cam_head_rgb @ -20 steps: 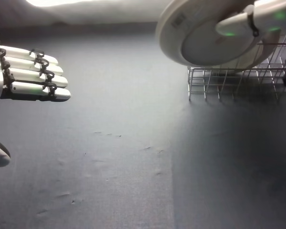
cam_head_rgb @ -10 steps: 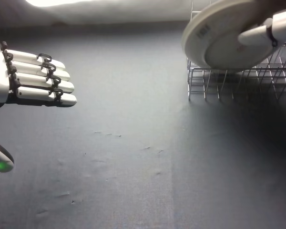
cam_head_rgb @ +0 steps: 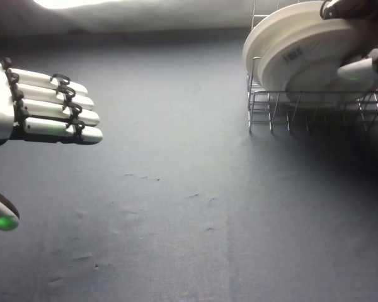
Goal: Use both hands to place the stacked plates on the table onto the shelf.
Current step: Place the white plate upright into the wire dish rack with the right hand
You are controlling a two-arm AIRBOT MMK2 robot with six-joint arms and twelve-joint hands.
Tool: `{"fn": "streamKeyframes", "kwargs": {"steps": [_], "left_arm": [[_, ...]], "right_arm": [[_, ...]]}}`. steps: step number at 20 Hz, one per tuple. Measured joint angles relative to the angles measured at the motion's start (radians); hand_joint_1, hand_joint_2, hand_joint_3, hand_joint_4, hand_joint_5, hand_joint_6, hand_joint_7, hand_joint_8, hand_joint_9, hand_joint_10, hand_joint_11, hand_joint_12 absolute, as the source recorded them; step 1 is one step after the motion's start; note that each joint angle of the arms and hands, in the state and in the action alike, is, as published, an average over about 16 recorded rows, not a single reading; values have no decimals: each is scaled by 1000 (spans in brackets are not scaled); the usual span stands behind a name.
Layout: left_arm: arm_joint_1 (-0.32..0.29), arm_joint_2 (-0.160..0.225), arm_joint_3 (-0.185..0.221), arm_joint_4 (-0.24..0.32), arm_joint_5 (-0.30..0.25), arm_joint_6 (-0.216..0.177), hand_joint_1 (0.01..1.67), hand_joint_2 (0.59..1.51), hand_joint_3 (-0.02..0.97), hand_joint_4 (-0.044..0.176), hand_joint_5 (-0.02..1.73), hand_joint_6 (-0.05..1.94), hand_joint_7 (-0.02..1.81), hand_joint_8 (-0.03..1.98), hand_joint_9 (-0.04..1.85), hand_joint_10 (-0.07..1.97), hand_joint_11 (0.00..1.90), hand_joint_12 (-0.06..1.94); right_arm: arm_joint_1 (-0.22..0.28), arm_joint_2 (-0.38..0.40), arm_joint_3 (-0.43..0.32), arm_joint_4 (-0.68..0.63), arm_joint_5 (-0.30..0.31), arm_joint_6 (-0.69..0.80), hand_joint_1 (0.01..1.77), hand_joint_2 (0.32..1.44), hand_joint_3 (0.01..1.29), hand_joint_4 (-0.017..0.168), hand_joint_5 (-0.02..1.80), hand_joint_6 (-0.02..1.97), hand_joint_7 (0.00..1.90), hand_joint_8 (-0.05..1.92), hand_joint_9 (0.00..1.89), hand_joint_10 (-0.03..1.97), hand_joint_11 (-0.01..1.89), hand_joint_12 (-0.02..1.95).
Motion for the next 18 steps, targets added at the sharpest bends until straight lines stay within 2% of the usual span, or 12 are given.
{"fn": "streamKeyframes", "kwargs": {"steps": [2, 7, 12, 15, 18], "left_arm": [[1, 0, -2, 0, 0, 0, 13, 1016, 19, -1, 21, 18, 18, -2, 19, -52, 15, 2], [2, 0, -7, 0, 0, 0, 13, 1016, 19, -1, 21, 18, 17, -1, 19, -52, 15, 3], [1, 1, -14, 0, -5, -2, 14, 1016, 19, -1, 21, 18, 17, -2, 19, -52, 15, 3], [0, 1, -18, 1, -10, -6, 14, 1016, 19, -1, 20, 18, 17, -2, 19, -52, 15, 3], [-4, 1, -24, 3, -19, -13, 14, 1016, 19, -1, 20, 18, 16, -2, 19, -52, 15, 3]], "right_arm": [[-15, 2, 5, -16, 12, -2, 1364, 977, 13, -8, 885, 902, 1014, 799, 1011, 891, 899, 1199], [-40, 6, 14, -50, 36, -5, 1323, 992, 13, -8, 832, 627, 942, 514, 915, 658, 712, 1205], [-36, 9, 7, -81, 54, -8, 1220, 1005, 13, -6, 692, 347, 754, 253, 722, 379, 433, 1191], [-22, 11, -7, -101, 63, -8, 1098, 1012, 14, -5, 538, 169, 574, 90, 553, 192, 273, 1004], [-3, 12, -25, -141, 74, -8, 965, 1002, 13, -4, 385, 26, 409, 12, 394, 108, 151, 771]]}}
